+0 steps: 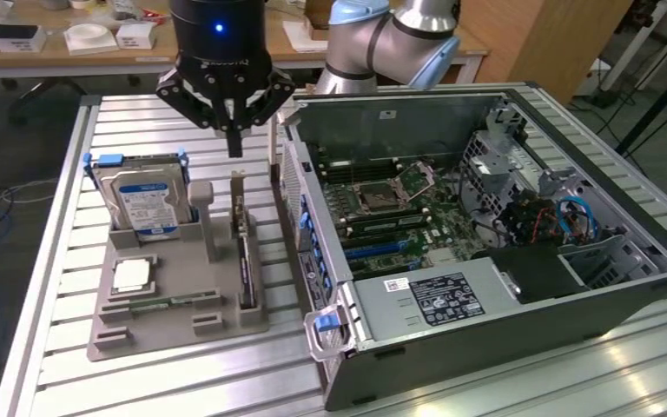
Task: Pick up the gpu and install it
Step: 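Reach for the gpu, then pick up the gpu and move the gpu toward the slot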
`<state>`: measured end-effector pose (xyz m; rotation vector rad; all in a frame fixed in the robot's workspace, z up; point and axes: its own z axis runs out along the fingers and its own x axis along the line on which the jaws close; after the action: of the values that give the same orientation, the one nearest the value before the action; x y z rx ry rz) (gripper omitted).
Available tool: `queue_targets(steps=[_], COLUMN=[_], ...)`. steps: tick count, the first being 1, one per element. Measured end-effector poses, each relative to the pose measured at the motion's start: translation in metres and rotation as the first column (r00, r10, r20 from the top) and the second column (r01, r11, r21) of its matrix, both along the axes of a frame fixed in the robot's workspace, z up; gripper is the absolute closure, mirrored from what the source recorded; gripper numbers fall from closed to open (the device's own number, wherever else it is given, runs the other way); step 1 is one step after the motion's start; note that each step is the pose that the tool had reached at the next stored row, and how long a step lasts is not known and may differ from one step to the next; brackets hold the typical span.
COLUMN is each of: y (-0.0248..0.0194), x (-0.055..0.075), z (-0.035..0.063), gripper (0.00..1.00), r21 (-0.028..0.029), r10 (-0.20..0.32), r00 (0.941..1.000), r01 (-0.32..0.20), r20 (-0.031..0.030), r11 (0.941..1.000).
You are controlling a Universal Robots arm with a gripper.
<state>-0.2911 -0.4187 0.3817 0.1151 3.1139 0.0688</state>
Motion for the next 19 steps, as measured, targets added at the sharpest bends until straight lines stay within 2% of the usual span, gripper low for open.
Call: queue_targets(steps=[15, 17, 19], y=[0.0000, 0.0000, 0.0000], x=[-0.0002, -0.0002, -0.0002], z=[0.0000, 0.0000, 0.0000], gripper=[0.89, 0.77, 0.77], r21=[0.0000, 0.0000, 0.0000], r10=[0.000, 0.000, 0.000], r00=[1.0000, 1.0000, 1.0000], r01=[0.000, 0.000, 0.000], r20=[0.0000, 0.0000, 0.0000], r11=[1.0000, 1.0000, 1.0000])
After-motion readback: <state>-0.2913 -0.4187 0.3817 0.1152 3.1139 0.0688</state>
